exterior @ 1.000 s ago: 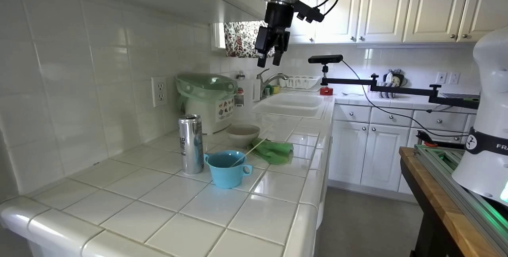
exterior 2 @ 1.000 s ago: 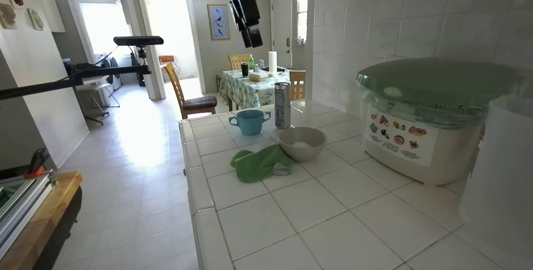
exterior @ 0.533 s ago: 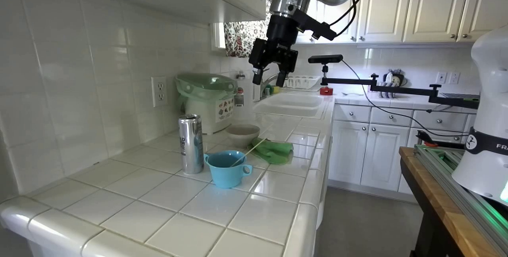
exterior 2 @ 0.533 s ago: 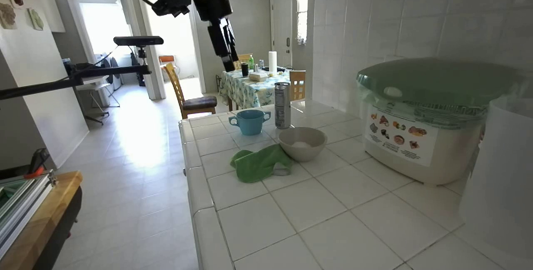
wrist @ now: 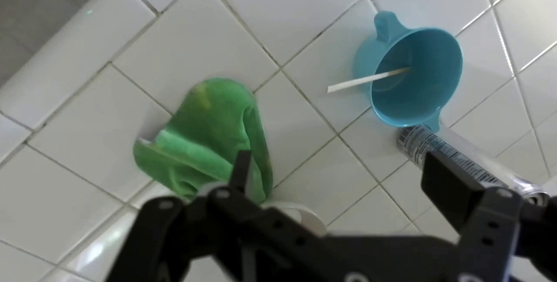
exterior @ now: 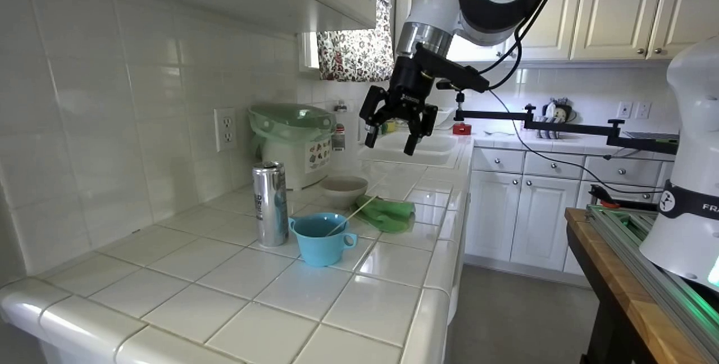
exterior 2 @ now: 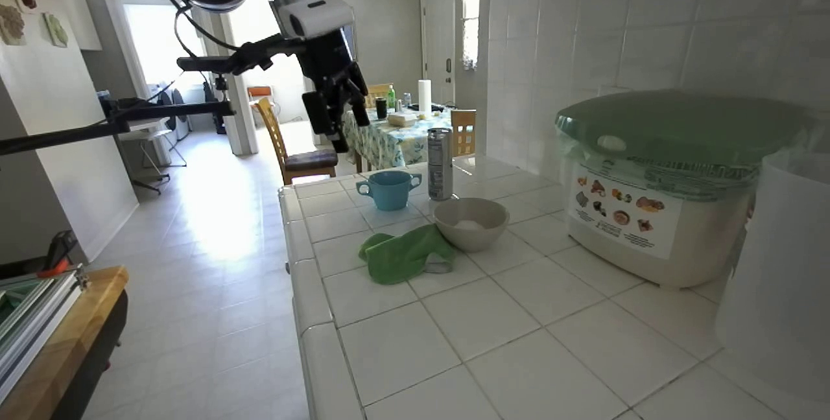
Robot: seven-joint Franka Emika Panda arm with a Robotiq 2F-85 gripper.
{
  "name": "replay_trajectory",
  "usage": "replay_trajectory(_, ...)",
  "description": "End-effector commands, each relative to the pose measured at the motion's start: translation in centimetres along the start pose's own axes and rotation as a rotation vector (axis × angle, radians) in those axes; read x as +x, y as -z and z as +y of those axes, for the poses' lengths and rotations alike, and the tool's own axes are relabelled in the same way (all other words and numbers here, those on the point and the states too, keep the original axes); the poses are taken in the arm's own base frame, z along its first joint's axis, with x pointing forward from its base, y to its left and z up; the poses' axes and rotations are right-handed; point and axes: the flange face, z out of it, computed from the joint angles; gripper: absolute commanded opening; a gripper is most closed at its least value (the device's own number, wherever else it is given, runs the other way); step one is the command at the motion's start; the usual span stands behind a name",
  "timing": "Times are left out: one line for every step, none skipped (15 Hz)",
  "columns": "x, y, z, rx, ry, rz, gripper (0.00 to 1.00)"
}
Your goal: Use the stick to stir the bowl
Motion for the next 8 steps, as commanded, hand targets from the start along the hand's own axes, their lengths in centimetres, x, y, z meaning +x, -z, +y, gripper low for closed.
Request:
replay_trajectory(0.2,-1.8,0.1,0.058,-0.065,0.017,1.0)
replay_trajectory(0.3,-2.5,0.0,0.069,-0.069,0.019,1.0)
replay_trajectory(0.4,-3.1,-0.2,0.077,-0.076,0.022,1.0)
replay_trajectory(0.4,-3.6,-0.6,0.091,-0.083,0.021,1.0)
replay_trajectory(0.4,-4.0,-1.1,0.105,-0.086,0.019,1.0)
replay_trajectory(0.3,-4.1,-1.6,0.116,-0.089,0.017,1.0)
replay_trajectory(0.2,-4.2,-2.1,0.124,-0.087,0.015,1.0)
replay_trajectory(0.0,-4.3,-2.7,0.133,-0.084,0.009,1.0)
